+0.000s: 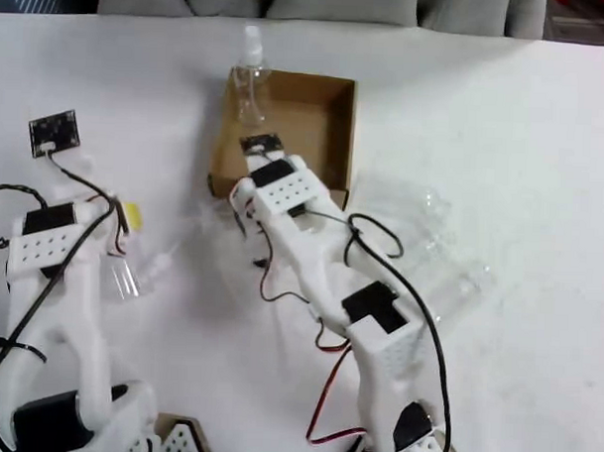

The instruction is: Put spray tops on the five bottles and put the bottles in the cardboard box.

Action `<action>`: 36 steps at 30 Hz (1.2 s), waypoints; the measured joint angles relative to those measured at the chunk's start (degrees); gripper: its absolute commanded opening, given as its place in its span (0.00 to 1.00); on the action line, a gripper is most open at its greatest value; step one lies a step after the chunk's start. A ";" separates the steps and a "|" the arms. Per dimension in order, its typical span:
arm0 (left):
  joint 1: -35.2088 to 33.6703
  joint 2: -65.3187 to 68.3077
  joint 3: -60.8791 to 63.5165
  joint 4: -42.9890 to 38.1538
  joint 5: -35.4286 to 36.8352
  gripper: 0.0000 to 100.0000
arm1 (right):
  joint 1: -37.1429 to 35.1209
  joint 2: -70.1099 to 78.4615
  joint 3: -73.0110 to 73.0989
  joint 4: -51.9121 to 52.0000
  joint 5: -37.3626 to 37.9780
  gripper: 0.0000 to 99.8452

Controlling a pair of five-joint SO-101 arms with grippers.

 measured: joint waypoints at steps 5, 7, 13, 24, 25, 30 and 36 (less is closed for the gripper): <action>2.73 0.00 0.00 0.00 0.00 0.02 | 2.02 -6.86 0.26 1.85 0.88 0.02; 5.27 -0.70 0.00 0.00 0.09 0.02 | 2.02 -10.37 2.20 1.93 3.16 0.02; 12.92 -13.36 0.09 2.46 0.00 0.02 | 2.90 -23.12 10.20 2.11 7.65 0.02; 33.93 -43.34 12.22 0.44 0.00 0.02 | 14.15 -54.07 25.58 2.20 7.82 0.02; 36.48 -45.89 13.71 -0.18 0.00 0.02 | 15.38 -56.53 26.46 2.20 7.82 0.02; 46.42 -59.34 20.84 -5.80 -0.09 0.02 | 21.01 -69.54 26.99 0.79 7.82 0.02; 54.15 -73.32 30.42 -14.33 -0.09 0.02 | 22.51 -83.69 26.99 -10.20 7.82 0.02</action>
